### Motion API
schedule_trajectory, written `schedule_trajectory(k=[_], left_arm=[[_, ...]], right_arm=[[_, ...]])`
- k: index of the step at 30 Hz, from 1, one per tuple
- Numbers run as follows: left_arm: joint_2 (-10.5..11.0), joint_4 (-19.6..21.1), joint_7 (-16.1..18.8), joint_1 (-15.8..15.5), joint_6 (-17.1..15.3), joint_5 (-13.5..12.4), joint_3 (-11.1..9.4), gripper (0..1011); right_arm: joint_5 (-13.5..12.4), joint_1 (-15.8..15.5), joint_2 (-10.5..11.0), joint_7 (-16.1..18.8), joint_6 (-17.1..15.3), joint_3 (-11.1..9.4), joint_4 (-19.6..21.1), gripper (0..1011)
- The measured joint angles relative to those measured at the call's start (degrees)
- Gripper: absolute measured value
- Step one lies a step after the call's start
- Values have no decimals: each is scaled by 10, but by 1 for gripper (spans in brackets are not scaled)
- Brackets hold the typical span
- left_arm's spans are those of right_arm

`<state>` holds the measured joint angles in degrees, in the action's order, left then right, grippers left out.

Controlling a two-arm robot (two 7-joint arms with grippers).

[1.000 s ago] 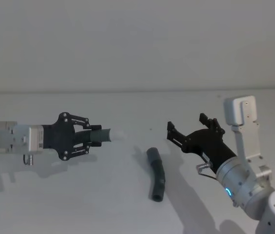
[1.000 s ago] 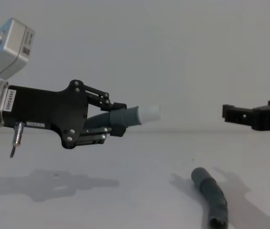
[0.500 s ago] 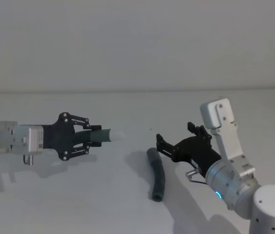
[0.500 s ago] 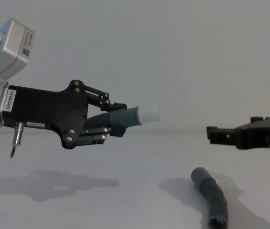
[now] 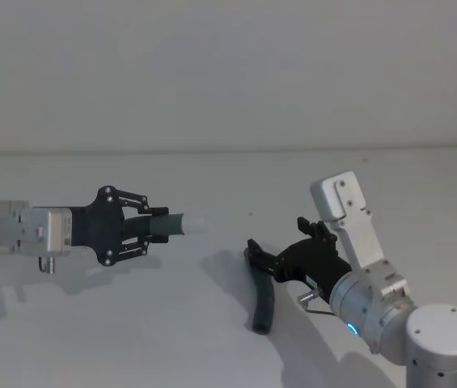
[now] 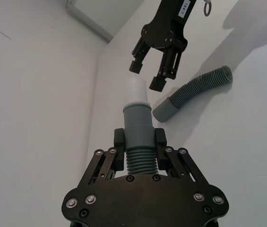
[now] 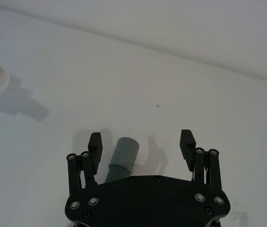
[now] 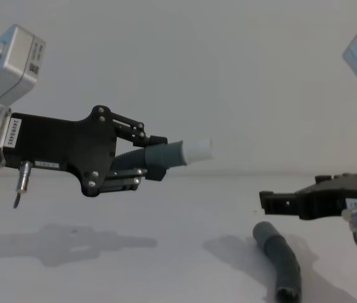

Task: Use both hands to pick up one end of the pipe from the table, align the ends, and insert them.

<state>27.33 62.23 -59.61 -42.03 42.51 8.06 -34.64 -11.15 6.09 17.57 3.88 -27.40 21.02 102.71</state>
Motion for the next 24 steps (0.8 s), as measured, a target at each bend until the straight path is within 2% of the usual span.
schedule_trajectory(k=[24], left_arm=[[0,0,0,0,1,0,0,336]], right_arm=[[2,1,-1,31,-43,12,-11,1001]])
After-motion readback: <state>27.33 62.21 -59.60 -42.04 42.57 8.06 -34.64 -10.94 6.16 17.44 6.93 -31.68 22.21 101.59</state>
